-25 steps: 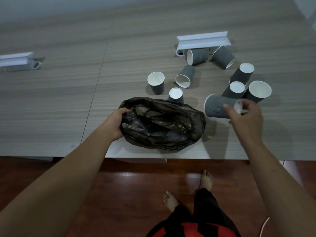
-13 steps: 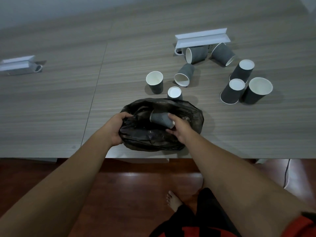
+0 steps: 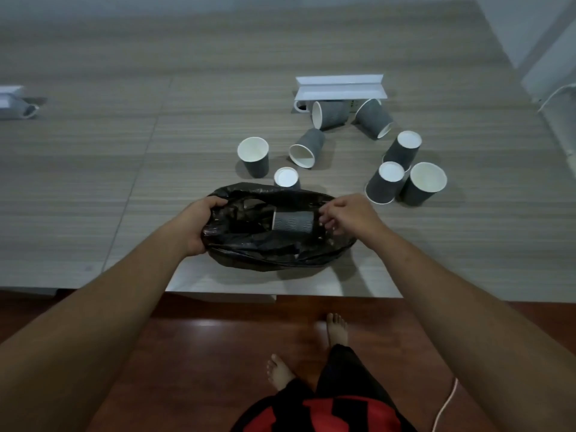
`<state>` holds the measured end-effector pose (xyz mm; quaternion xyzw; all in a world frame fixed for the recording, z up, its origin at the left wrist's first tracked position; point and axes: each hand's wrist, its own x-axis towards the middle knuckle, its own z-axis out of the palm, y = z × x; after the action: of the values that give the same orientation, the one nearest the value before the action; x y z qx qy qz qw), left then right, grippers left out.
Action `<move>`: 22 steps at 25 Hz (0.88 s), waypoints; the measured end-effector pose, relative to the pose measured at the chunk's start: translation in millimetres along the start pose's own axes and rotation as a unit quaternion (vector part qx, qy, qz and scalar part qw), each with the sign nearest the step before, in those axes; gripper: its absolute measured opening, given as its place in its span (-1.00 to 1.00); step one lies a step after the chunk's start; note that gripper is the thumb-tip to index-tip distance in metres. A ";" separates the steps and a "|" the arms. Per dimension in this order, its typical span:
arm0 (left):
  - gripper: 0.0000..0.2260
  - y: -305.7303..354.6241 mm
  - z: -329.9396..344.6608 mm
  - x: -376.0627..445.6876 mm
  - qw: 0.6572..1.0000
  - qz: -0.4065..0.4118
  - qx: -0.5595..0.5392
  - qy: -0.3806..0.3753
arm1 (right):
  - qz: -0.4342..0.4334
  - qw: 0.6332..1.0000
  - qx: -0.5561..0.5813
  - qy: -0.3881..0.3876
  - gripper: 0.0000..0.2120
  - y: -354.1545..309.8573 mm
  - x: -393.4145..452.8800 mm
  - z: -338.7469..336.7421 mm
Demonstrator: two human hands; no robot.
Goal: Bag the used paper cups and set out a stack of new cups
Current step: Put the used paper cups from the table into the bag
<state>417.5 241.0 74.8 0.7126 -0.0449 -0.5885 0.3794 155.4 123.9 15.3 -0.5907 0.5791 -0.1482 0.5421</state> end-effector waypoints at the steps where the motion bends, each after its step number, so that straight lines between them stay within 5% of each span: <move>1: -0.78 3.6 8.5 1.6 1.000 -0.001 0.015 -0.002 | -0.043 0.997 -0.022 0.055 -0.81 0.5 4.6 -19.4; 4: -0.85 10.0 25.2 3.7 0.998 0.002 0.056 -0.001 | -0.159 0.912 -0.312 0.214 -0.51 10.7 34.4 -71.7; 8: -0.86 8.7 42.6 2.7 0.996 -0.010 0.088 0.012 | -0.129 0.844 -0.512 0.094 -0.34 27.3 81.3 -98.2; 12: -0.83 6.1 46.7 1.0 0.996 -0.019 0.083 0.024 | -0.152 0.807 -0.570 0.044 -0.41 32.7 97.2 -107.1; 17: -0.82 -0.1 41.5 1.6 0.998 -0.014 0.050 0.045 | -0.202 0.839 -0.502 0.056 -0.49 15.6 88.1 -115.4; 20: -0.84 -1.1 46.3 2.3 0.998 -0.001 0.035 0.046 | -0.252 0.912 -0.248 0.206 -0.54 2.2 44.8 -103.9; 22: -0.84 -2.2 47.1 3.0 0.999 0.000 0.034 0.040 | -0.245 0.949 -0.041 0.195 -0.62 6.2 5.1 -70.4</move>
<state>376.5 218.0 70.1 0.7482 -0.0498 -0.5574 0.3563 97.0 88.2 33.9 -0.6961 0.5162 -0.3644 0.3409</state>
